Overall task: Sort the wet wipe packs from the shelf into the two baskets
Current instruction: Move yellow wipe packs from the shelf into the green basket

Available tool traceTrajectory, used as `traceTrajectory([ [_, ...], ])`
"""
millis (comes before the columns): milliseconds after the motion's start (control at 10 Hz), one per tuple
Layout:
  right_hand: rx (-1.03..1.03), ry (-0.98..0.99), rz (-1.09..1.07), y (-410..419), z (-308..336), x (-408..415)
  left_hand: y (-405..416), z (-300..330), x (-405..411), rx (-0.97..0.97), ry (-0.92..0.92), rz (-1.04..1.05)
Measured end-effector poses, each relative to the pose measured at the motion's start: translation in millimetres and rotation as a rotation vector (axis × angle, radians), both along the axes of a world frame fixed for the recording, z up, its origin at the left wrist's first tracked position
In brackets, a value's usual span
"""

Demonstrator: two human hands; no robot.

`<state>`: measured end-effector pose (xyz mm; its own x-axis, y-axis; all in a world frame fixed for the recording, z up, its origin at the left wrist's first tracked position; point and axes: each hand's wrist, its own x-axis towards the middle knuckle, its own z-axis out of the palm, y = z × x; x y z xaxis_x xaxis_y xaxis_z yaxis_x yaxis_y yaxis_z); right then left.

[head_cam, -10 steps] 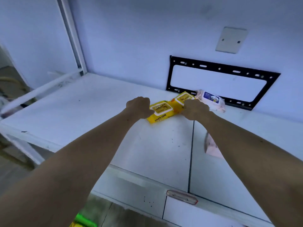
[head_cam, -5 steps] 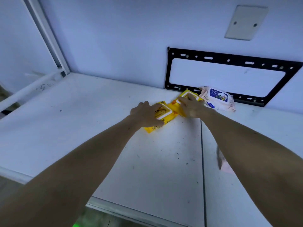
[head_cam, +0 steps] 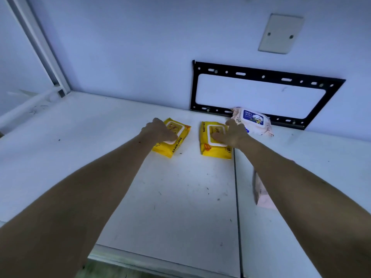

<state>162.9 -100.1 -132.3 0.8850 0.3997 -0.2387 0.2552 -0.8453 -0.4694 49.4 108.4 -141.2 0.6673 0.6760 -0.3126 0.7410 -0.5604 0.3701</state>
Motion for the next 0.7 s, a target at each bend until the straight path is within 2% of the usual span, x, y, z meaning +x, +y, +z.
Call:
traceTrajectory([
  [100,-0.099,0.081,-0.057,5.6,-3.3,-5.4,5.3,-1.7,2.6,-0.132,-0.068,0.013],
  [200,-0.010,0.163,-0.135,10.9,-0.5,-6.0,2.8,-6.9,-0.4,-0.228,-0.091,0.042],
  [300,0.086,0.291,-0.212,14.6,-1.2,-8.7,-1.9,-6.3,-4.0,-0.233,-0.072,0.057],
  [500,0.285,0.385,-0.187,23.7,-2.8,-18.9,-8.5,-3.0,-27.7,-0.331,-0.122,0.110],
  [700,0.345,0.419,-0.116,29.5,-2.6,-38.6,-27.2,-7.1,-42.2,-0.455,-0.252,0.148],
])
